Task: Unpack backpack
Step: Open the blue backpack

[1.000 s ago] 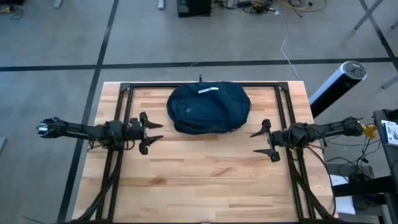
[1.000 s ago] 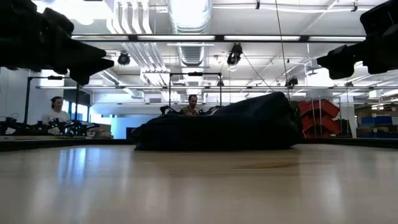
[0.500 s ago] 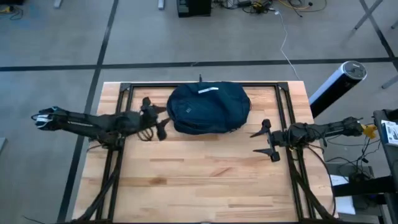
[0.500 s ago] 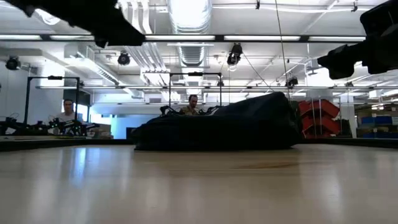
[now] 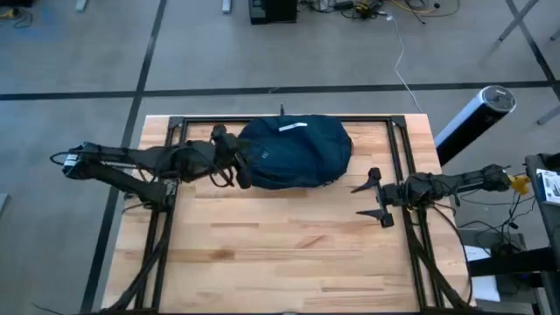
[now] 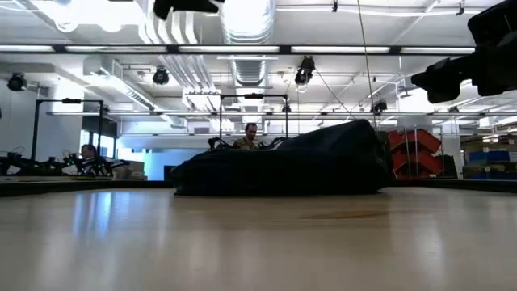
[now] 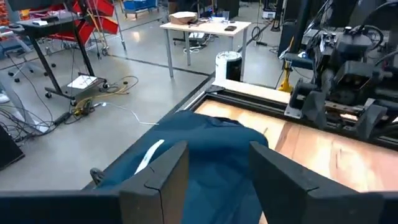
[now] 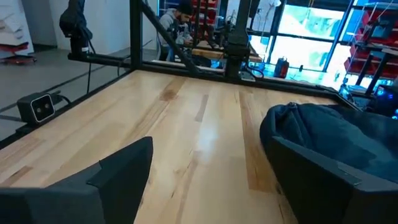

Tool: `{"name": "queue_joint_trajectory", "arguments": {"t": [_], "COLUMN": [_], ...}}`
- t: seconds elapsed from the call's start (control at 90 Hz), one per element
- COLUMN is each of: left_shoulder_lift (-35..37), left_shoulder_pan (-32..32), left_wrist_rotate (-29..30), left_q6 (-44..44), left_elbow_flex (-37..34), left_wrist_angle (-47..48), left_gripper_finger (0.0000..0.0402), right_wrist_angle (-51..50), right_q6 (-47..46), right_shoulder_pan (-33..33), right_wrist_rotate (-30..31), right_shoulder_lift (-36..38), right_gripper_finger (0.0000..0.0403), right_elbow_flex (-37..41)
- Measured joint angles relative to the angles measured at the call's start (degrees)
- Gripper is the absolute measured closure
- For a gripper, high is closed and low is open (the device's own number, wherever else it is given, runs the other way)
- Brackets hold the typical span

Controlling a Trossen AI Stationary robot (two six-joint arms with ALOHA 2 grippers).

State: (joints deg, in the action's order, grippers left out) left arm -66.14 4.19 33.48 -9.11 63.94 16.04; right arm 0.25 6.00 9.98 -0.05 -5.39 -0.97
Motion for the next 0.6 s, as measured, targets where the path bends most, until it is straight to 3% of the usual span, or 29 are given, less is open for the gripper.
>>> {"name": "queue_joint_trajectory", "arguments": {"t": [0.222,0.489,0.6], "left_shoulder_lift": [-1.98,-1.63,-1.76], "left_shoulder_pan": [-0.07,-1.14,-2.44], "left_wrist_rotate": [0.71,9.86,10.08], "left_q6": [-1.25,-0.02,1.14], "left_elbow_flex": [5.88,6.54,6.53], "left_wrist_angle": [8.13,8.25,7.11], "left_gripper_finger": [0.0247,0.0247,0.0247], "right_wrist_angle": [0.0,0.0,-0.01], "right_q6": [0.0,0.0,0.0], "right_shoulder_pan": [0.0,0.0,0.0], "right_wrist_rotate": [0.0,0.0,0.0], "right_shoulder_lift": [0.0,0.0,-0.01], "right_gripper_finger": [0.0099,0.0108,0.0112], "right_elbow_flex": [0.0,0.0,0.0]}}
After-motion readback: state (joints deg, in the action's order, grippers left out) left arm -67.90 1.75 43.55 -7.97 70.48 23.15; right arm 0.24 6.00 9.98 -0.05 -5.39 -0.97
